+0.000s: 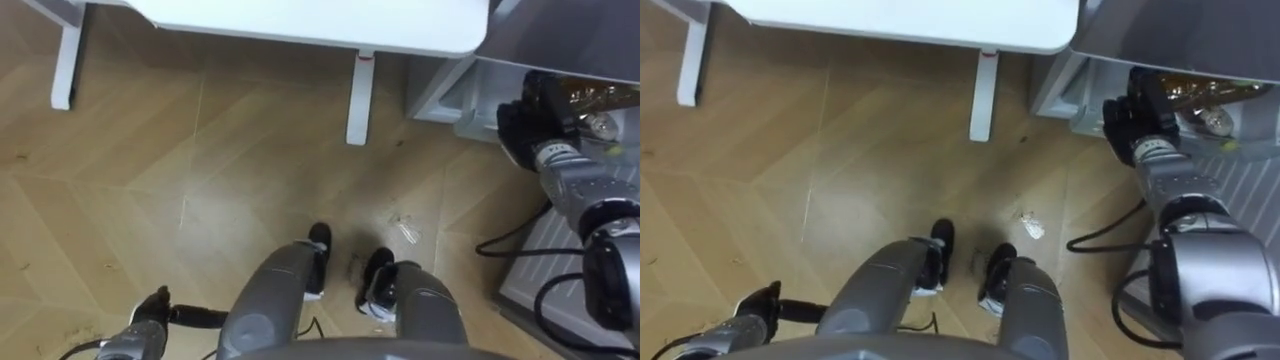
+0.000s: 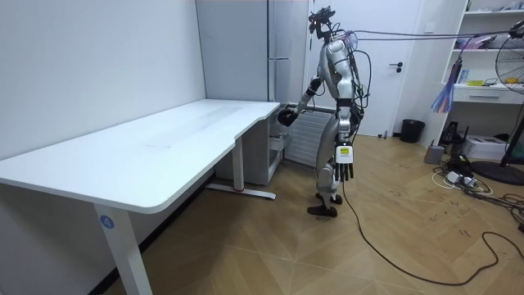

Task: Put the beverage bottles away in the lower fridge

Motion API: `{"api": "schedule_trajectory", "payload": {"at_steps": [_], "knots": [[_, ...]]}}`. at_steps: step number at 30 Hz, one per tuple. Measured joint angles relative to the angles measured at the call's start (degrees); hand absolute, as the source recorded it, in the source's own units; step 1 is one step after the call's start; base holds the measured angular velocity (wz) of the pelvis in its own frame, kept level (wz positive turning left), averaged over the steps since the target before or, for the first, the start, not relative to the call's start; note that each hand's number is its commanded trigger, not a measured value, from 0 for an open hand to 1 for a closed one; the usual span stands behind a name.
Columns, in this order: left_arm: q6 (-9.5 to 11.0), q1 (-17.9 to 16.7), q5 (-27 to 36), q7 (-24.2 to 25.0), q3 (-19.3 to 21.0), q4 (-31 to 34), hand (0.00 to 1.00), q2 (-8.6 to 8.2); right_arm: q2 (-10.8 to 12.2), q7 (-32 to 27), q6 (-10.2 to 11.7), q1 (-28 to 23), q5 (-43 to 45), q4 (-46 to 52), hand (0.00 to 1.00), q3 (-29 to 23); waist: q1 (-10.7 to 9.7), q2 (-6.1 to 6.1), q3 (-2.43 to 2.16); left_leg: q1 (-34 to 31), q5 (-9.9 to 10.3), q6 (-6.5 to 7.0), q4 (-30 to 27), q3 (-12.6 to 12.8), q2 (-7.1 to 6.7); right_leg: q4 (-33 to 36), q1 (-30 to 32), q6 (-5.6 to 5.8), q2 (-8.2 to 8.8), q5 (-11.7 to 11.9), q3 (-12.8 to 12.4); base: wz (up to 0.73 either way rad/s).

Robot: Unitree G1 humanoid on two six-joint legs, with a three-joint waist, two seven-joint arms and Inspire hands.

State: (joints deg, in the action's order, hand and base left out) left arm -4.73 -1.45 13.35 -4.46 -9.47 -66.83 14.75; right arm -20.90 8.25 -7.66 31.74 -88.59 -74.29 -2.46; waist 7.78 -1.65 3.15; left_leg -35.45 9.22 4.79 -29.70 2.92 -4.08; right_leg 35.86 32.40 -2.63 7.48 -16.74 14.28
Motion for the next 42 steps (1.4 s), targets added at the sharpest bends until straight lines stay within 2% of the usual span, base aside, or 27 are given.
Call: {"api": "schedule_trajectory", "payload": {"at_steps": [1, 2, 3, 8, 13, 20, 26, 27, 29, 31, 34, 42], "knots": [[0.0, 0.0, 0.0, 0.0, -0.1, 0.0, 0.00, 0.00, 0.0, -0.1, 0.0, 0.0, 0.6, 0.0, 1.00, 0.0, 0.0, -0.03, 0.02, -0.3, 0.1, 0.02, -0.2, 0.0, -0.29, 0.9, 0.6, -0.05, 0.39, -0.6, 0.0, 0.16], [0.0, 0.0, 0.1, 0.0, -0.1, 0.1, 0.00, -0.02, -0.2, -0.7, 0.0, 0.2, 1.0, 0.1, 0.45, -0.1, 0.1, 0.08, 0.05, -0.9, 0.2, 0.00, -0.7, -0.1, -0.42, 1.9, 1.3, -0.08, 0.54, -1.3, -0.2, 0.16], [0.0, 0.0, 0.0, -0.1, -0.1, 0.1, 0.00, 0.01, -0.3, -1.2, 0.0, 0.3, 1.0, 0.2, 0.00, -0.1, 0.3, 0.08, 0.05, -1.3, 0.2, -0.03, -1.1, -0.1, -0.43, 2.4, 1.7, -0.10, 0.61, -1.5, -0.3, 0.10], [0.1, -0.5, 0.0, -0.6, 0.1, 0.3, 0.00, 0.02, -2.4, -4.0, 0.5, 1.6, 0.6, 0.2, 0.00, -0.6, 2.2, 0.33, 0.00, -2.6, 0.0, -0.23, -2.2, -0.1, -0.39, 4.0, 3.2, -0.56, 0.95, -1.7, 0.0, 0.02], [0.1, -0.8, 0.0, -1.5, 0.1, 0.5, 0.00, 0.06, -4.1, -4.8, 1.2, 2.1, 0.5, 1.1, 0.00, -0.6, 2.4, 0.41, -0.04, -3.3, 0.0, -0.20, -2.9, -0.1, -0.41, 4.3, 3.9, -0.65, 1.13, -1.6, 0.1, 0.00], [0.2, -0.6, -0.3, -1.5, 0.2, 1.5, 0.00, 0.28, -5.6, -7.2, 2.7, 2.1, 0.5, 1.1, 0.00, -1.0, 1.6, 0.41, -0.05, -3.0, 0.2, -0.02, -2.9, 0.3, -0.52, 4.4, 3.6, -0.59, 1.39, -1.7, -0.1, -0.01], [0.0, -0.7, -0.4, -1.2, 0.1, 2.2, 0.00, 0.47, -6.2, -7.5, 2.6, 2.1, 0.6, 0.7, 0.00, -1.0, 1.7, 0.37, -0.04, -1.9, 0.2, -0.03, -2.9, 0.6, -0.38, 4.7, 2.9, -0.69, 1.43, -1.6, -0.3, -0.02], [-0.1, -0.7, -0.4, -1.1, 0.1, 2.2, 0.00, 0.47, -6.2, -7.4, 2.5, 2.1, 0.6, 0.5, 0.00, -0.9, 1.8, 0.37, -0.04, -1.6, 0.2, -0.03, -2.8, 0.7, -0.28, 4.5, 2.6, -0.71, 1.32, -1.6, -0.4, -0.18], [-0.1, -1.0, 0.0, -1.0, 0.1, 2.1, 0.00, 0.61, -6.2, -7.1, 2.5, 2.1, 0.6, 0.1, 0.00, 0.4, 2.4, 0.40, -0.06, -0.2, 0.2, -0.11, -2.0, 1.5, 0.82, 2.3, 1.2, -0.90, 0.01, -0.5, -0.9, -0.28], [-0.2, -1.2, 0.3, -0.7, 0.1, 2.0, 0.00, 0.73, -6.2, -6.5, 2.2, 2.1, 0.7, -0.1, 0.00, 1.3, 2.1, 0.45, -0.08, 0.3, 0.3, -0.21, -1.7, 1.6, 1.50, 0.8, 0.3, -0.95, -0.91, 0.2, -1.0, -0.18], [-0.2, -1.0, 0.5, 0.6, 0.1, 2.1, 0.00, 0.72, -6.8, -5.2, 2.1, 2.1, 0.8, -0.9, 0.00, 1.2, 1.9, 0.46, -0.09, 0.3, 0.3, -0.21, -1.7, 1.7, 1.75, 0.2, 0.2, -0.73, -1.53, 0.7, -1.8, -0.11], [0.1, -0.2, -0.1, 1.5, 0.3, 2.5, 0.00, 1.02, -7.6, -4.3, 1.9, 2.1, 4.7, -1.1, 0.00, 1.2, 1.7, 0.54, -0.12, 1.8, 0.4, -0.02, -1.0, 3.2, 2.23, -0.4, -0.5, -0.69, -1.74, 1.2, -2.7, -0.09]]}}
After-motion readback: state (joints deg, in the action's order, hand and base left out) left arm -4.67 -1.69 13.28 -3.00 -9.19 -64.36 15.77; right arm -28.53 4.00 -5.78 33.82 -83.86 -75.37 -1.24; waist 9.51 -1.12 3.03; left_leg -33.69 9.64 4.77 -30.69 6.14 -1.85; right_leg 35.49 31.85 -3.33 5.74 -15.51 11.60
